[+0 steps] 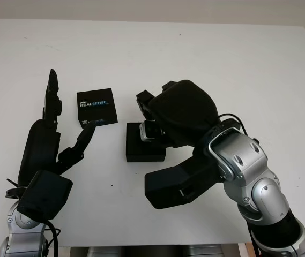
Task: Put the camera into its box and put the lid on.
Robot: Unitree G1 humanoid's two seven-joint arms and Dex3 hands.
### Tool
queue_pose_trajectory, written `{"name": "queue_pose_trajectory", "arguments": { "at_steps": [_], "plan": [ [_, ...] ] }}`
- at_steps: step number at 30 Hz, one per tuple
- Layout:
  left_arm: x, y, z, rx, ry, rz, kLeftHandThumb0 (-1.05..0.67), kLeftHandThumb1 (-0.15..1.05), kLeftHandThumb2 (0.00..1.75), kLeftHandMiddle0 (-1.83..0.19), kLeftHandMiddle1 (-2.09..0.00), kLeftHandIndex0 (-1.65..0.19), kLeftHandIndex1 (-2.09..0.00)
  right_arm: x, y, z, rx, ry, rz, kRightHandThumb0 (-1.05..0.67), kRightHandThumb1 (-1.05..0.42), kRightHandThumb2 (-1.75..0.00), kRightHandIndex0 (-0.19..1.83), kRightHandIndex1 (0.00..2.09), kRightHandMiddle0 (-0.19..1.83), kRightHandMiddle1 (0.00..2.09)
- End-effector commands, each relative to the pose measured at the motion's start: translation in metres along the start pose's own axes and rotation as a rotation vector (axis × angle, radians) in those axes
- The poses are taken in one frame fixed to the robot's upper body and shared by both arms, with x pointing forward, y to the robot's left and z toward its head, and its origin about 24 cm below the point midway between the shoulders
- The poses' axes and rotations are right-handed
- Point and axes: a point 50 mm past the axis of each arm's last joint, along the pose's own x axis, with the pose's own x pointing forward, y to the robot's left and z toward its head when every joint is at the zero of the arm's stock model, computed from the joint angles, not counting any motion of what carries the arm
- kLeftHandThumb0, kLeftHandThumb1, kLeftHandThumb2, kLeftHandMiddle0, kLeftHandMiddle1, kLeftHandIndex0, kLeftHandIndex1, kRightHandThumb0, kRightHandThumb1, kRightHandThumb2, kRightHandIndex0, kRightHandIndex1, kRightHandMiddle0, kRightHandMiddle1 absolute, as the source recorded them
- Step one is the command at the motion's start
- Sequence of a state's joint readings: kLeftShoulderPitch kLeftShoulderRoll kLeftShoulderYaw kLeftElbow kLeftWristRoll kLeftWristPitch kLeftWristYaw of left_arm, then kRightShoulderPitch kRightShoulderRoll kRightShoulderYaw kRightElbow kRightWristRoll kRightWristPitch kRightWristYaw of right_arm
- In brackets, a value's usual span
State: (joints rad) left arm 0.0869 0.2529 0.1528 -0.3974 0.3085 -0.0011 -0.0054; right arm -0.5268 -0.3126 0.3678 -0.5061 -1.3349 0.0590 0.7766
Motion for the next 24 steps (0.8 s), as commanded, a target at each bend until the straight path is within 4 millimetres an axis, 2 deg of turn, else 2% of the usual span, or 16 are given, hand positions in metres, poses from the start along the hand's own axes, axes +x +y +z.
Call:
{"name": "queue_pose_trajectory", "arguments": {
  "at_steps": [1, 11, 17, 18, 19, 20, 24],
  "plan": [
    [-0.001, -0.003, 0.000, -0.006, -0.005, -0.002, -0.86, 1.05, 0.52, 0.19, 0.00, 0.19, 0.00, -0.002, -0.008, -0.001, -0.010, 0.001, -0.038, -0.54, -1.05, -0.19, 0.60, 0.45, 0.40, 1.57],
    [-0.003, -0.004, -0.001, -0.014, -0.001, -0.002, -0.86, 1.05, 0.51, 0.19, 0.00, 0.19, 0.00, 0.006, -0.003, 0.002, 0.000, 0.013, -0.008, -0.54, -1.05, -0.15, 0.70, 0.41, 0.40, 1.53],
    [-0.003, -0.005, -0.001, -0.010, -0.006, 0.000, -0.85, 1.05, 0.52, 0.19, 0.00, 0.19, 0.00, 0.013, 0.007, 0.006, 0.054, 0.026, 0.009, -0.53, -1.05, -0.10, 0.64, 0.62, 0.40, 1.59],
    [-0.003, -0.005, -0.001, -0.010, -0.005, 0.001, -0.85, 1.05, 0.52, 0.19, 0.00, 0.19, 0.00, 0.014, 0.009, 0.007, 0.042, 0.028, 0.011, -0.52, -1.05, -0.11, 0.61, 0.73, 0.40, 1.59],
    [-0.003, -0.005, -0.001, -0.010, -0.005, 0.000, -0.85, 1.05, 0.52, 0.19, 0.00, 0.19, 0.00, 0.015, 0.010, 0.008, 0.031, 0.029, 0.011, -0.53, -1.05, -0.11, 0.55, 0.87, 0.40, 1.57],
    [-0.003, -0.005, -0.001, -0.010, -0.005, 0.000, -0.85, 1.05, 0.53, 0.19, 0.00, 0.19, 0.00, 0.016, 0.012, 0.009, 0.029, 0.029, 0.012, -0.53, -1.05, -0.10, 0.53, 0.94, 0.40, 1.55],
    [-0.004, -0.005, -0.001, -0.009, -0.001, 0.000, -0.85, 1.05, 0.53, 0.19, 0.00, 0.19, 0.00, 0.018, 0.015, 0.011, 0.059, 0.024, 0.037, -0.54, -1.02, -0.05, 0.47, 1.05, 0.41, 1.47]
  ]
}}
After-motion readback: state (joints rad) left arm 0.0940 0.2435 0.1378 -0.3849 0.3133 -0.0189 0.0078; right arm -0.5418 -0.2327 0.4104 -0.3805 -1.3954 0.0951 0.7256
